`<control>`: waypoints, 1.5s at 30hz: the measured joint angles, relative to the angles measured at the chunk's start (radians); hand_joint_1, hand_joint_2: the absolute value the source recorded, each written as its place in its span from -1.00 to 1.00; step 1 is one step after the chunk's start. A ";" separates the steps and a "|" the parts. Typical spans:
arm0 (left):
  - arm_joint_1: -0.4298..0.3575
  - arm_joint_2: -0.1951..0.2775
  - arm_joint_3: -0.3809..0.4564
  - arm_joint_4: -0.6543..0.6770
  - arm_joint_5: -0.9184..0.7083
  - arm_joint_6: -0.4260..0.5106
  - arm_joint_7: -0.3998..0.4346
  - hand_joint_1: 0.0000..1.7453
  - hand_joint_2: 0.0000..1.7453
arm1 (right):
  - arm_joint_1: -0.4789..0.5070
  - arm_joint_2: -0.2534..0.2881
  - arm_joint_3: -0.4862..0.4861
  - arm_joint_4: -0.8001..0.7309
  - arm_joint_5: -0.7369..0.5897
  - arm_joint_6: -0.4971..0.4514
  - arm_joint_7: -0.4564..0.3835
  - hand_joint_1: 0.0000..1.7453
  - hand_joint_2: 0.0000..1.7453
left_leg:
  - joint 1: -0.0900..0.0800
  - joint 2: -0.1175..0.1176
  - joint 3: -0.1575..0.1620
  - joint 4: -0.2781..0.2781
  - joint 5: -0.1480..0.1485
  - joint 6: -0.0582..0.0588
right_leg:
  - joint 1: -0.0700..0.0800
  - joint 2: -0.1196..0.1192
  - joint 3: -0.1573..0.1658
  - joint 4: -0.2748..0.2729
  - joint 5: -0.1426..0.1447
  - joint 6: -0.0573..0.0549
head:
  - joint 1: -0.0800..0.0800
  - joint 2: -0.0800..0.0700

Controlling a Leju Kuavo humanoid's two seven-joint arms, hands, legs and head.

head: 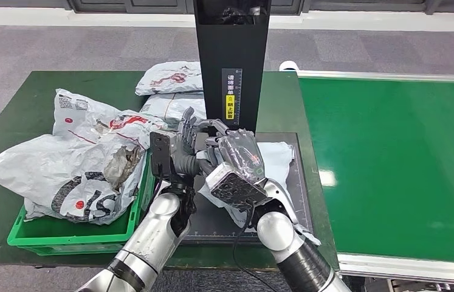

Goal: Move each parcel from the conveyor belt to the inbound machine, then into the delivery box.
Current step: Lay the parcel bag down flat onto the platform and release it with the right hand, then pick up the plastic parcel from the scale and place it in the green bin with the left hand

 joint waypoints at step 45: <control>-0.034 0.020 -0.598 0.346 -0.810 -0.178 0.111 1.00 1.00 | 0.225 -0.049 -0.311 -0.057 -0.122 0.067 -0.072 -1.00 -1.00 | -0.003 -0.002 0.011 0.000 -0.001 0.002 | -0.001 -0.004 0.014 -0.001 -0.001 0.001 | 0.000 0.000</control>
